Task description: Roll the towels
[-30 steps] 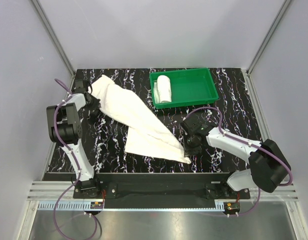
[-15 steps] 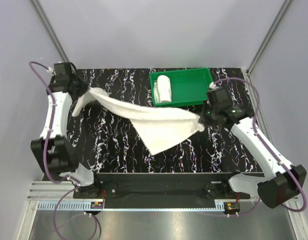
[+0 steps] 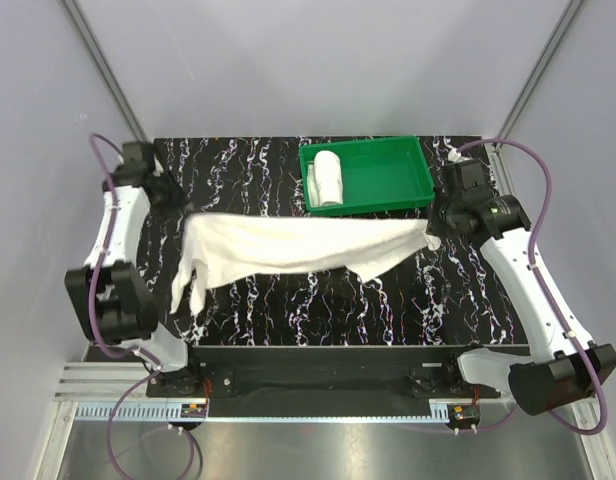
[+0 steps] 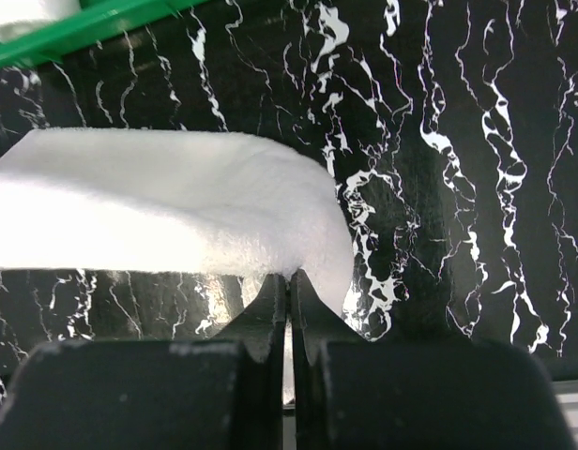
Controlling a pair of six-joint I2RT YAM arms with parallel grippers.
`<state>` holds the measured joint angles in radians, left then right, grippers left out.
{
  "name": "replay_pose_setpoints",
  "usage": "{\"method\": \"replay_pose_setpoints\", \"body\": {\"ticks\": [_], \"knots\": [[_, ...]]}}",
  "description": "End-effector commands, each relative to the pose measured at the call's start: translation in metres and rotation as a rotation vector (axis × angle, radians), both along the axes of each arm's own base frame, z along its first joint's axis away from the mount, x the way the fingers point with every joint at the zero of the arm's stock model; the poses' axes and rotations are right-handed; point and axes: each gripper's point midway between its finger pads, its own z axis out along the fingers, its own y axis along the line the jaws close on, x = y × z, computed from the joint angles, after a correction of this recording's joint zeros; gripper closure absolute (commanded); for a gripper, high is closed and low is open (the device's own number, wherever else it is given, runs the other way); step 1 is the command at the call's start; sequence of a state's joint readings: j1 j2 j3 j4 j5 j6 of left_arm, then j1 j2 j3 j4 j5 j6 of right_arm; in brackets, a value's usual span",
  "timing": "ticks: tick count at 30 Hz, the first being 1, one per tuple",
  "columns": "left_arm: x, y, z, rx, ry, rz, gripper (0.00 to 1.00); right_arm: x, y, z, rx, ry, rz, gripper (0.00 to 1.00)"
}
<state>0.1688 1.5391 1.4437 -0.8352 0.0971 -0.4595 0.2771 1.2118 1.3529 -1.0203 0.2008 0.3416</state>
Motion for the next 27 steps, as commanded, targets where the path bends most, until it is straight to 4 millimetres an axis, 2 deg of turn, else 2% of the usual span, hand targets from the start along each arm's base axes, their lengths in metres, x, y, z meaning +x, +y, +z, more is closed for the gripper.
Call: {"method": "replay_pose_setpoints", "body": {"ticks": [1, 4, 5, 7, 10, 12, 13, 14, 16, 17, 19, 20, 23, 26, 27], "knots": [[-0.025, -0.007, -0.051, -0.024, 0.128, -0.043, 0.48, 0.0, -0.009, -0.004, -0.038, 0.006, -0.022, 1.0], [-0.037, 0.001, -0.055, 0.011, 0.088, 0.025, 0.39, 0.004, -0.004, -0.006, -0.013, 0.0, -0.016, 1.0], [-0.042, 0.001, -0.059, 0.01, 0.097, 0.044, 0.39, 0.006, -0.002, -0.008, -0.01, 0.01, -0.011, 1.0], [-0.049, 0.001, -0.05, 0.017, 0.068, 0.059, 0.39, 0.01, 0.001, -0.011, -0.003, 0.019, 0.0, 1.0], [-0.069, 0.002, -0.029, 0.054, -0.008, 0.082, 0.4, 0.017, 0.006, -0.022, 0.006, 0.044, 0.011, 1.0], [-0.086, 0.002, -0.004, 0.117, -0.092, 0.093, 0.41, 0.021, 0.009, -0.03, 0.011, 0.053, 0.016, 1.0], [-0.091, -0.002, 0.006, 0.135, -0.125, 0.078, 0.41, 0.022, 0.011, -0.033, 0.014, 0.059, 0.023, 1.0], [-0.101, -0.015, 0.02, 0.151, -0.182, 0.037, 0.42, 0.025, 0.011, -0.038, 0.01, 0.072, 0.019, 1.0], [-0.109, -0.033, 0.025, 0.14, -0.225, -0.02, 0.44, 0.028, 0.012, -0.041, 0.008, 0.076, 0.018, 1.0], [-0.118, -0.059, 0.017, 0.112, -0.223, -0.101, 0.45, 0.031, 0.013, -0.044, 0.01, 0.081, 0.018, 1.0], [-0.127, -0.078, -0.004, 0.097, -0.172, -0.155, 0.45, 0.035, 0.015, -0.045, 0.016, 0.076, 0.018, 1.0], [-0.135, -0.092, -0.034, 0.104, -0.088, -0.194, 0.45, 0.036, 0.016, -0.046, 0.014, 0.08, 0.018, 1.0], [-0.154, -0.107, -0.088, 0.11, 0.097, -0.246, 0.43, 0.038, 0.016, -0.048, 0.014, 0.085, 0.019, 1.0], [-0.162, -0.121, -0.109, 0.146, 0.159, -0.299, 0.4, 0.035, 0.016, -0.048, 0.012, 0.087, 0.023, 1.0], [-0.162, -0.124, -0.111, 0.152, 0.166, -0.305, 0.39, 0.034, 0.015, -0.049, 0.011, 0.088, 0.02, 1.0]]}}
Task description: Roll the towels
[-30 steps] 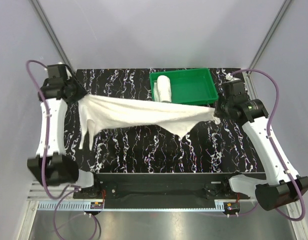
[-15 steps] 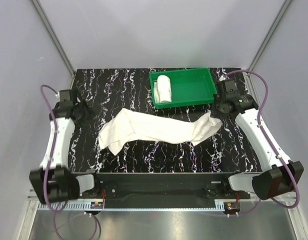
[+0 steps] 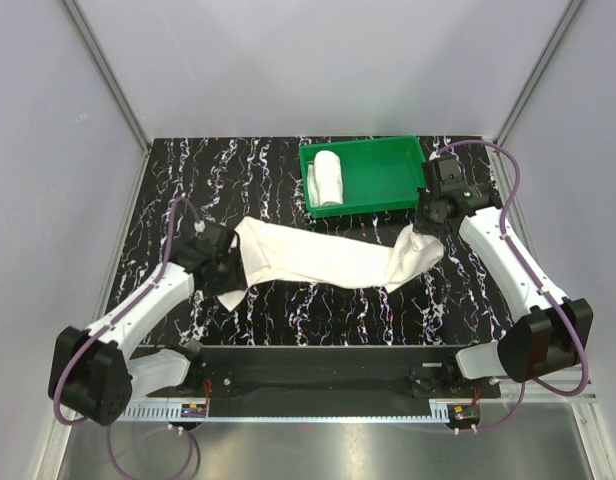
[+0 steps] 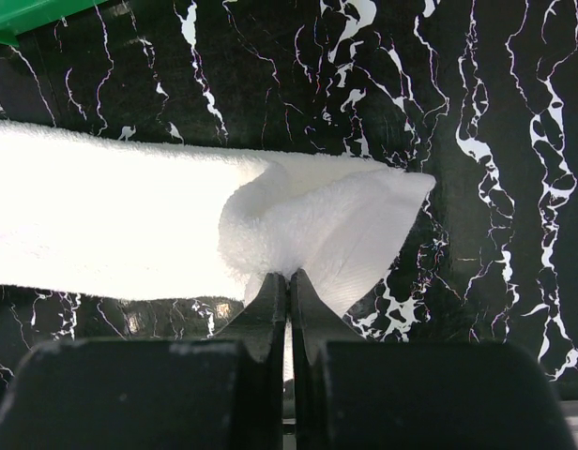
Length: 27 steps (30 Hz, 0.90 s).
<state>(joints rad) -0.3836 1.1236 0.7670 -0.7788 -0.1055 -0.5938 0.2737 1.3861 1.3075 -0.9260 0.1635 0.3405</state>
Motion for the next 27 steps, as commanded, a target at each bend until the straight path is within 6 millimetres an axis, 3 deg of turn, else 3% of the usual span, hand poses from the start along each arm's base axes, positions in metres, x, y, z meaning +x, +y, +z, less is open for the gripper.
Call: {"method": "replay_pose_setpoints", "body": {"ticks": [1, 10, 17, 19, 23, 25, 27], "knots": [[0.006, -0.008, 0.002, 0.03, -0.03, 0.01, 0.37, 0.005, 0.0, 0.007, 0.012, -0.041, 0.0, 1.0], [0.005, -0.004, -0.045, 0.2, 0.082, -0.01, 0.35, -0.001, -0.001, 0.004, 0.013, -0.034, -0.001, 1.0], [0.008, -0.005, -0.068, 0.274, 0.124, -0.016, 0.37, -0.001, -0.001, -0.001, 0.011, -0.025, 0.004, 1.0], [0.008, -0.001, -0.073, 0.304, 0.129, -0.01, 0.43, -0.002, -0.002, -0.002, 0.004, -0.023, 0.002, 1.0], [0.01, 0.003, -0.077, 0.333, 0.129, -0.009, 0.74, -0.003, -0.002, -0.005, 0.001, -0.018, 0.001, 1.0], [0.012, 0.003, -0.077, 0.331, 0.125, -0.01, 0.97, -0.003, -0.003, -0.007, 0.0, -0.012, -0.002, 1.0], [0.013, -0.001, -0.074, 0.312, 0.119, -0.017, 1.0, -0.003, -0.004, -0.009, -0.005, -0.011, -0.009, 1.0]]}}
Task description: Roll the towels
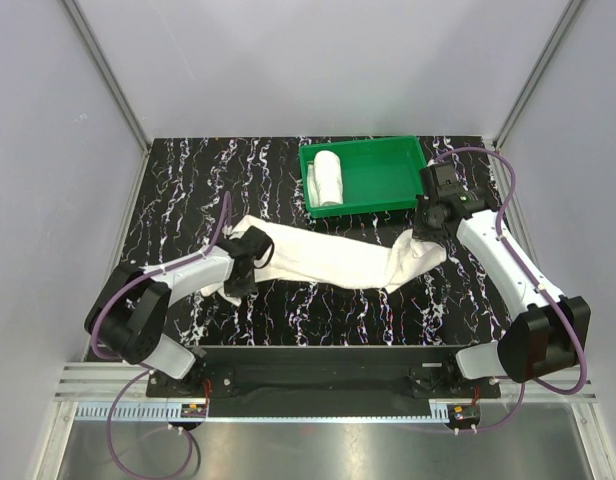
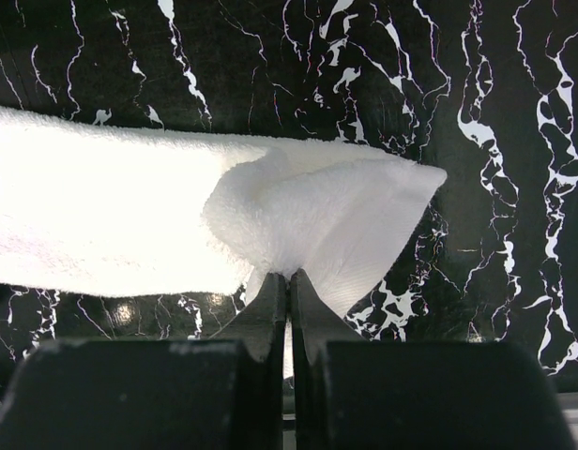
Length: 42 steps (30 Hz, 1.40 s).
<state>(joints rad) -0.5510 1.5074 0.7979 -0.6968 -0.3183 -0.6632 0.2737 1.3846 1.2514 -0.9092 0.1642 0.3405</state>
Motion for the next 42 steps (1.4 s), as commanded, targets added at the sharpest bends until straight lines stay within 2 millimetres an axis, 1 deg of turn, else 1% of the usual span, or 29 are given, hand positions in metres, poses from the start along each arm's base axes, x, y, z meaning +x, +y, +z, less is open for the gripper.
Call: {"method": "replay_pose_setpoints", "body": {"ticks": [1, 3, 5, 8, 9, 12, 14, 15, 16, 17, 18, 19, 20, 21, 22, 24, 25, 27, 30, 32, 33, 34, 35, 36, 37, 38, 39, 40, 42], "knots": [[0.009, 0.0, 0.001, -0.001, -0.042, 0.004, 1.0, 0.004, -0.003, 0.01, 0.004, -0.05, -0.01, 1.0], [0.016, -0.01, 0.017, -0.058, -0.083, -0.01, 1.0, 0.004, -0.006, 0.012, -0.008, -0.056, -0.025, 1.0], [0.02, -0.018, 0.048, -0.13, -0.146, -0.02, 1.0, 0.007, -0.01, 0.018, -0.002, -0.075, -0.045, 1.0], [0.038, -0.032, 0.112, -0.286, -0.294, -0.035, 1.0, 0.017, -0.018, 0.032, 0.015, -0.099, -0.072, 1.0], [0.053, -0.031, 0.138, -0.352, -0.361, -0.016, 1.0, 0.02, -0.021, 0.037, 0.025, -0.104, -0.078, 1.0], [0.068, -0.046, 0.208, -0.593, -0.497, -0.081, 1.0, 0.036, -0.032, 0.064, 0.054, -0.148, -0.11, 1.0], [0.082, -0.041, 0.241, -0.718, -0.541, -0.082, 1.0, 0.05, -0.038, 0.09, 0.066, -0.191, -0.116, 1.0], [0.095, -0.03, 0.272, -0.748, -0.607, -0.069, 1.0, 0.056, -0.045, 0.101, 0.07, -0.208, -0.135, 1.0], [0.1, -0.035, 0.281, -0.804, -0.59, -0.081, 1.0, 0.069, -0.049, 0.122, 0.076, -0.25, -0.141, 1.0], [0.107, -0.032, 0.295, -0.83, -0.608, -0.078, 1.0, 0.071, -0.052, 0.129, 0.073, -0.24, -0.138, 1.0], [0.125, -0.021, 0.319, -0.865, -0.656, -0.045, 1.0, 0.076, -0.059, 0.139, 0.069, -0.255, -0.148, 1.0], [0.128, -0.025, 0.334, -0.938, -0.657, -0.073, 1.0, 0.09, -0.063, 0.162, 0.07, -0.305, -0.154, 1.0], [0.134, -0.024, 0.347, -0.988, -0.666, -0.072, 1.0, 0.089, -0.066, 0.168, 0.062, -0.292, -0.15, 1.0], [0.153, -0.007, 0.369, -1.023, -0.735, -0.057, 1.0, 0.091, -0.071, 0.18, 0.057, -0.31, -0.155, 1.0], [0.152, -0.01, 0.387, -1.116, -0.725, -0.064, 1.0, 0.1, -0.08, 0.206, 0.053, -0.371, -0.17, 1.0], [0.161, 0.006, 0.422, -1.184, -0.798, -0.059, 1.0, 0.095, -0.09, 0.222, 0.075, -0.393, -0.201, 1.0], [0.155, 0.007, 0.435, -1.218, -0.809, -0.091, 1.0, 0.088, -0.097, 0.242, 0.082, -0.45, -0.226, 1.0], [0.145, 0.022, 0.463, -1.218, -0.904, -0.114, 1.0, 0.079, -0.1, 0.263, 0.09, -0.523, -0.253, 1.0], [0.121, 0.036, 0.469, -1.184, -0.956, -0.116, 1.0, 0.057, -0.099, 0.274, 0.091, -0.582, -0.248, 1.0], [0.103, 0.038, 0.46, -1.177, -0.953, -0.127, 1.0, 0.037, -0.096, 0.259, 0.102, -0.552, -0.249, 1.0], [0.086, 0.039, 0.444, -1.168, -0.953, -0.107, 1.0, 0.03, -0.094, 0.252, 0.111, -0.542, -0.254, 1.0], [0.079, 0.039, 0.43, -1.139, -0.953, -0.1, 1.0, 0.011, -0.09, 0.228, 0.128, -0.499, -0.257, 1.0], [0.071, 0.038, 0.415, -1.121, -0.942, -0.07, 1.0, 0.007, -0.081, 0.221, 0.184, -0.508, -0.255, 1.0], [0.051, 0.033, 0.38, -1.121, -0.877, 0.0, 1.0, 0.0, -0.078, 0.209, 0.211, -0.499, -0.27, 1.0], [0.046, 0.036, 0.356, -1.086, -0.857, 0.065, 1.0, -0.019, -0.066, 0.175, 0.264, -0.44, -0.258, 1.0], [0.039, 0.037, 0.314, -1.084, -0.77, 0.163, 1.0, -0.022, -0.052, 0.166, 0.356, -0.442, -0.248, 1.0], [0.017, 0.035, 0.289, -1.053, -0.717, 0.232, 1.0, -0.03, -0.044, 0.149, 0.401, -0.411, -0.249, 1.0], [0.01, 0.041, 0.266, -1.008, -0.696, 0.301, 1.0, -0.045, -0.036, 0.114, 0.441, -0.337, -0.262, 1.0], [-0.013, 0.038, 0.22, -0.964, -0.595, 0.368, 1.0, -0.06, -0.018, 0.086, 0.542, -0.252, -0.267, 1.0]]}}
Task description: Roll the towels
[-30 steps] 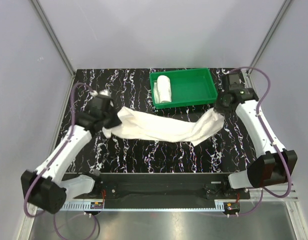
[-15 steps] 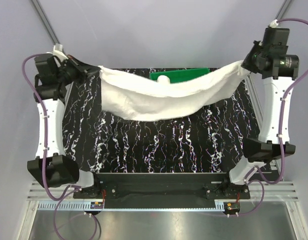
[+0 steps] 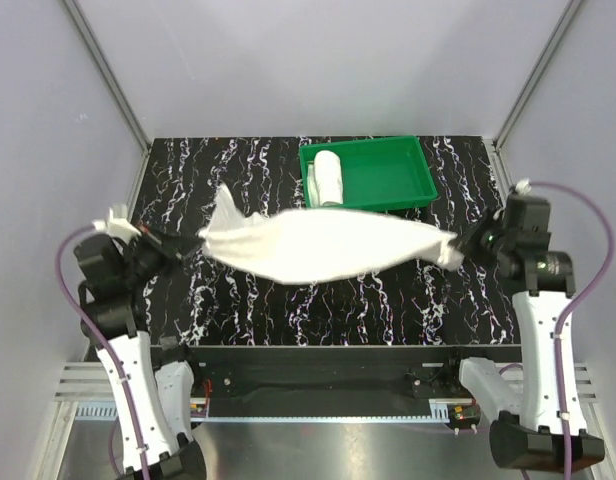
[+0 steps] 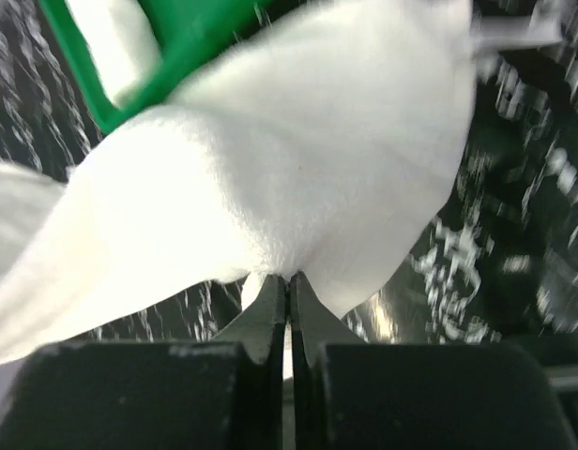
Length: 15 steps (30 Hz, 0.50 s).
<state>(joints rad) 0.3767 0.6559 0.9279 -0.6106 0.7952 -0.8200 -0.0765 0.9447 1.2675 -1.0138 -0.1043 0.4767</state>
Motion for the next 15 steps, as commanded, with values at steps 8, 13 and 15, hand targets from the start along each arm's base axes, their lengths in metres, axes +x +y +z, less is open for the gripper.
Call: {"method": "replay_pose_setpoints", "body": {"ticks": [8, 13, 15], "knots": [[-0.054, 0.014, -0.155, -0.015, 0.483, 0.216, 1.0, -0.063, 0.045, -0.108, 0.313, 0.246, -0.018, 1.0], [-0.041, -0.017, -0.159, -0.174, 0.319, 0.05, 1.0, -0.077, 0.057, -0.133, 0.376, 0.296, 0.002, 1.0], [-0.041, -0.007, -0.173, -0.085, 0.324, 0.09, 1.0, -0.082, 0.055, -0.15, 0.367, 0.336, -0.007, 1.0]]}}
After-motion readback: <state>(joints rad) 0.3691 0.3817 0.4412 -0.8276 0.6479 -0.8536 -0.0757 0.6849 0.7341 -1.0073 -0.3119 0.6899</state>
